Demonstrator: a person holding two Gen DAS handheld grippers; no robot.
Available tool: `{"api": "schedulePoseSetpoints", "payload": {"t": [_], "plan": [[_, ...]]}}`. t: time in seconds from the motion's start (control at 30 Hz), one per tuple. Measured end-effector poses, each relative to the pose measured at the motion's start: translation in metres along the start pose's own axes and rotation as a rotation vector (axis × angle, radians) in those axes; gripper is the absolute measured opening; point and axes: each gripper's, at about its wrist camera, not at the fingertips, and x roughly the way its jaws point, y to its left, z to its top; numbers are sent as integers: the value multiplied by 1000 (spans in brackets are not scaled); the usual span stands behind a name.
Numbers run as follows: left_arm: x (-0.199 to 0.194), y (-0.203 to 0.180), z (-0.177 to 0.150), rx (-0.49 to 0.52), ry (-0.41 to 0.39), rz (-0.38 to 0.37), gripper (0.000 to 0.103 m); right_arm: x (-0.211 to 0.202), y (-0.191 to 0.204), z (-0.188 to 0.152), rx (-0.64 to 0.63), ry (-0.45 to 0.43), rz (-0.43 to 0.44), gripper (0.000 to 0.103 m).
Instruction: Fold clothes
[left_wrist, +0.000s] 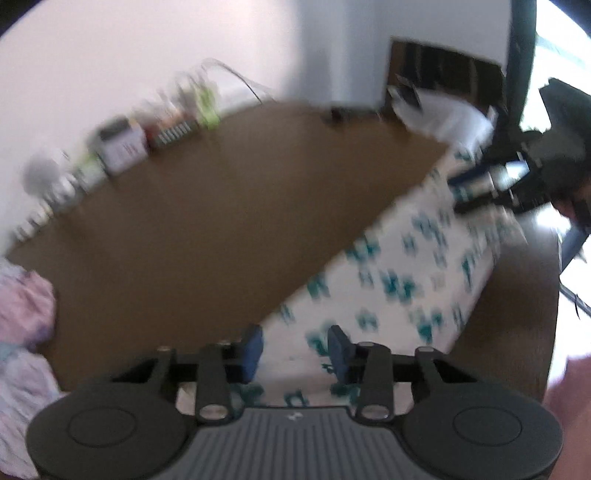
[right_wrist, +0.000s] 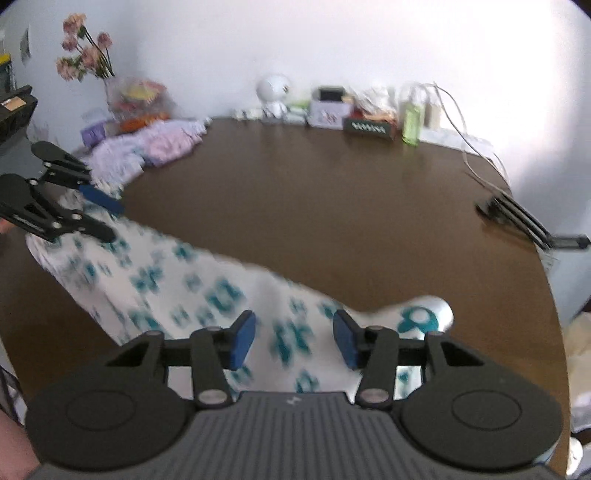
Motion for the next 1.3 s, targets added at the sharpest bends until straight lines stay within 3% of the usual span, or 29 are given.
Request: {"api": "schedulePoseSetpoints", "payload": {"t": [0.03,0.23,0.43,0.5,0.57,0.67,0.8,0.9,0.97,1.0,1.1,1.23,1.3], "plan": [[6,-1,-6,7,29,-15,36,0,-4,-6,5,-8,-3,48],[-1,-3,-41,-58,0,-29,35,1,-22,-36,52,-61,0,49],[-4,0,-53,-132,-71,-32,36,-4,-40,-44,157,-141,57,50],[-11,2,-51,-143,-93,-28,40,-13,-47,-44,211,-185,70,51],[-25,5,-52,-157,-141,-15,51,-20,-51,-44,223,-213,45,51],[-42,15,-58,-196,-189,8,52,-11,-57,-49,244,-158,31,51],[-48,26,-74,-237,-156,24,52,-11,-57,-49,262,-168,41,53],[-79,34,-86,-270,-223,64,58,-28,-52,-40,283,-232,68,54],[-103,44,-95,-306,-275,104,75,-37,-37,-26,240,-261,93,58],[-112,50,-100,-327,-289,121,77,-40,-27,-18,208,-272,112,60],[-119,72,-111,-381,-234,171,78,-37,21,10,55,-264,189,66],[-100,98,-120,-435,-147,172,75,-14,101,43,-203,-205,299,66],[-91,109,-122,-457,-148,132,71,2,133,59,-307,-168,337,65]]}}
